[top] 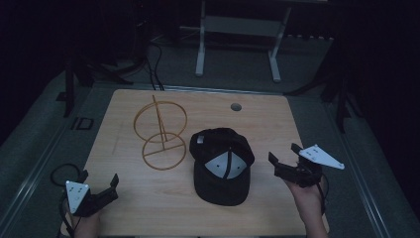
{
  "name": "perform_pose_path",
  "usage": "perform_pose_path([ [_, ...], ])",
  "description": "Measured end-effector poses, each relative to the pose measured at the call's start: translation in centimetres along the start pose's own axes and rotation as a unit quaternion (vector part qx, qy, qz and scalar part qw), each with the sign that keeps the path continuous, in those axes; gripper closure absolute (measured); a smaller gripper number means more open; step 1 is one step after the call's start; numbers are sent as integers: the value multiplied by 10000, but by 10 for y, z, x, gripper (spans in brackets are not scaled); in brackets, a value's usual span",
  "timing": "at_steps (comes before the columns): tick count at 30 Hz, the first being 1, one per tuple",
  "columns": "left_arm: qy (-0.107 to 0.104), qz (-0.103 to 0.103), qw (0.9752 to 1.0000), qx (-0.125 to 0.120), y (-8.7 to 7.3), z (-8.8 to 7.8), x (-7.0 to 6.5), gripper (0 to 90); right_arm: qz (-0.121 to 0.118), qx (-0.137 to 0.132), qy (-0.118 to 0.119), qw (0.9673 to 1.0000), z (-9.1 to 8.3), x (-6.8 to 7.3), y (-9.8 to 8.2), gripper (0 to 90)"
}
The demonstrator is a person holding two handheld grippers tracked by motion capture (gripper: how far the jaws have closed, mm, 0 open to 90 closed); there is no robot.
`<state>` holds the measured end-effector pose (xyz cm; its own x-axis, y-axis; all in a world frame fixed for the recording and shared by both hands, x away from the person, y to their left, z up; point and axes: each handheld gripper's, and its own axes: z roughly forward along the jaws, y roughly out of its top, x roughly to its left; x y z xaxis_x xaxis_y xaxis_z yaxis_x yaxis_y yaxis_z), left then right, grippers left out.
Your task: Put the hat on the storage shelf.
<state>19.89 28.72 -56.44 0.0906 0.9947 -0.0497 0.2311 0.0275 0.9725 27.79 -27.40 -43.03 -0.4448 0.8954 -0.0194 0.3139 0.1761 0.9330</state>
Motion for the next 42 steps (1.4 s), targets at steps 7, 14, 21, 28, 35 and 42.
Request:
perform_pose_path([
  [7,-562,162,9982,-149,7,-7,-19,44,-326,164,565,9977,17,27,22,180],
  [14,-994,337,9940,300,12,-9,-33,56,-481,385,723,9955,44,45,26,205],
  [21,-1175,390,9916,379,12,-9,-37,35,-551,698,510,9947,72,50,24,268],
  [28,-1094,504,9915,495,11,-8,-35,36,-694,1206,252,9899,98,51,9,346],
  [35,-1080,398,9919,535,10,-7,-33,36,-711,1601,-114,9845,114,53,0,482],
  [42,-1096,404,9915,570,9,-7,-32,36,-706,1870,-344,9792,124,51,-4,565],
])
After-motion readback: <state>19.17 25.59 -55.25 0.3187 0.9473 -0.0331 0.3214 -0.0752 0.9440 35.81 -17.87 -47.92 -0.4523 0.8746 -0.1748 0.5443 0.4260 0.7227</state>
